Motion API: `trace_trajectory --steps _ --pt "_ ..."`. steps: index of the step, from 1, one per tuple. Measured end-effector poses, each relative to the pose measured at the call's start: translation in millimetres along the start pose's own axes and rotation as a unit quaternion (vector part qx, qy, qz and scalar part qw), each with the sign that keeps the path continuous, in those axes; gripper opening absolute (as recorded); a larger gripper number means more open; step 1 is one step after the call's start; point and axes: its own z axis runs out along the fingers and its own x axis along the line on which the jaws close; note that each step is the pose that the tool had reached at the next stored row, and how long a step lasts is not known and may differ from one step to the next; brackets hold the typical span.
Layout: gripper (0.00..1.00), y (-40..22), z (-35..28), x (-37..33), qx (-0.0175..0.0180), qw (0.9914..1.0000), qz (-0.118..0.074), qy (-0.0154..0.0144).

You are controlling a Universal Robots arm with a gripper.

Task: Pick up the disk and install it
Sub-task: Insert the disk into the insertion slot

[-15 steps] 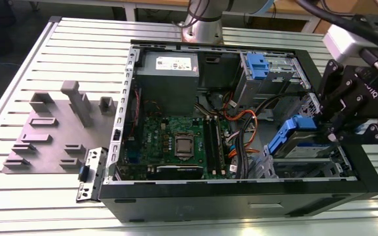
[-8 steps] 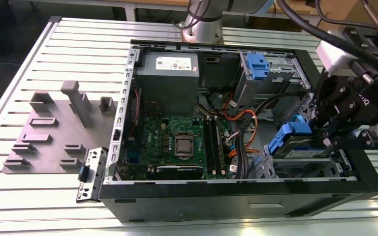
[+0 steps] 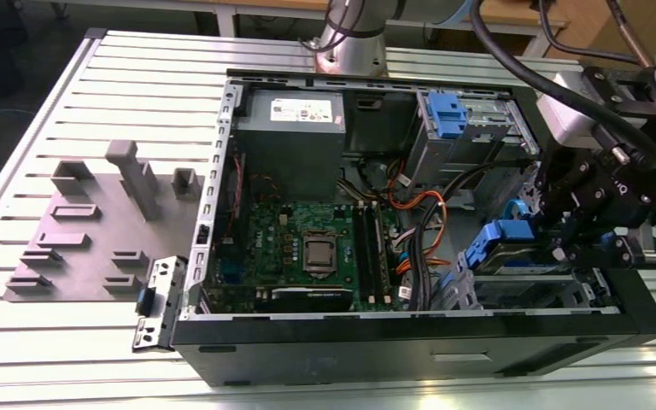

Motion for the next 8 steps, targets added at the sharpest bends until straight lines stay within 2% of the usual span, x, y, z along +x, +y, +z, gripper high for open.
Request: trace_trajectory --steps 7,8 --pt "0.36 0.0 0.0 0.0 0.0 1.0 0.0 0.0001" --pt "0.42 0.0 0.1 0.0 0.0 1.0 0.0 0.0"
